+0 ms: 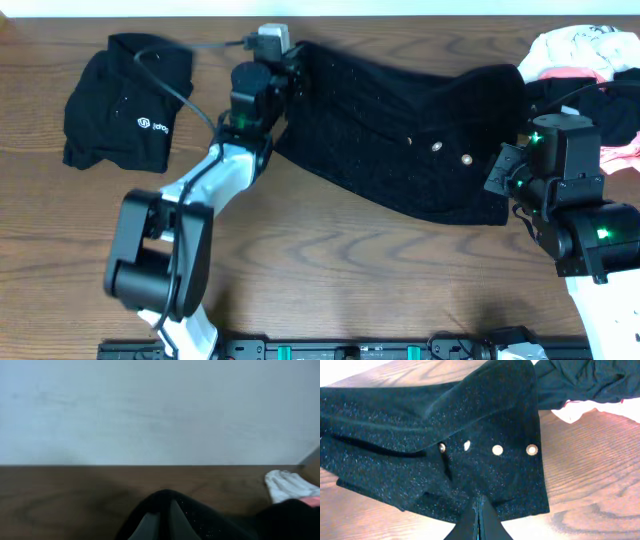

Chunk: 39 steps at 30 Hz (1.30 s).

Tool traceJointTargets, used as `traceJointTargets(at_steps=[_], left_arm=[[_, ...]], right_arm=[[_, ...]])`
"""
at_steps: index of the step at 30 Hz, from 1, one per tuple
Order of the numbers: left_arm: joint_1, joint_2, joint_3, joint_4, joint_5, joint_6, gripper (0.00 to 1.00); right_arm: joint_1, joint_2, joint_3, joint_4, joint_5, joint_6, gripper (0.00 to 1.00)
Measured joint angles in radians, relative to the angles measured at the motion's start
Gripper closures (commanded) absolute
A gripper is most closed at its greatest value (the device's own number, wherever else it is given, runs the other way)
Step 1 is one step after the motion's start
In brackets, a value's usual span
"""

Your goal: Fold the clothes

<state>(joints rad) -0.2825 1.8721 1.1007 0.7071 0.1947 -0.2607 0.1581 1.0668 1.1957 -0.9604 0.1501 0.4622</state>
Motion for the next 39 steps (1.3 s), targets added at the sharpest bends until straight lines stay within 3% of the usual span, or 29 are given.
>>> traceJointTargets(at_steps=[14,15,16,17,23,28,29,31,33,34,37,39], left_arm=[[0.000,0.184,0.239,0.060,-0.113,0.087,0.92],[0.000,0.187,0.251,0.060,-0.116,0.091,0.67],[0.000,0.188,0.265,0.060,-0.120,0.100,0.20],[0.001,0.189,0.283,0.062,-0.126,0.102,0.02],[0.019,0.181,0.328,0.020,-0.143,0.105,0.02],[0.045,0.122,0.329,-0.367,-0.150,0.122,0.02],[0.049,0.098,0.328,-0.468,-0.151,0.133,0.04],[0.058,0.037,0.325,-0.658,-0.150,0.154,0.37],[0.063,-0.041,0.327,-0.851,-0.151,0.188,0.82],[0.064,-0.072,0.327,-0.930,-0.151,0.200,0.94],[0.064,-0.144,0.333,-1.119,-0.150,0.229,0.94],[0.063,-0.150,0.327,-1.149,-0.150,0.238,0.94]], right_arm=[[0.000,0.000,0.000,0.000,0.000,0.000,0.99],[0.000,0.000,0.000,0.000,0.000,0.000,0.99],[0.000,0.000,0.000,0.000,0.000,0.000,0.99],[0.000,0.000,0.000,0.000,0.000,0.000,0.99],[0.000,0.000,0.000,-0.002,-0.001,0.000,0.99],[0.000,0.000,0.000,-0.015,-0.002,0.000,0.99],[0.000,0.000,0.000,-0.015,-0.002,0.000,0.99],[0.000,0.000,0.000,-0.012,-0.002,0.000,0.99],[0.000,0.000,0.000,-0.003,-0.001,0.000,0.99],[0.000,0.000,0.000,0.000,-0.001,0.000,0.99],[0.000,0.000,0.000,0.013,0.000,0.000,0.99],[0.000,0.000,0.000,0.020,0.000,0.000,0.99]])
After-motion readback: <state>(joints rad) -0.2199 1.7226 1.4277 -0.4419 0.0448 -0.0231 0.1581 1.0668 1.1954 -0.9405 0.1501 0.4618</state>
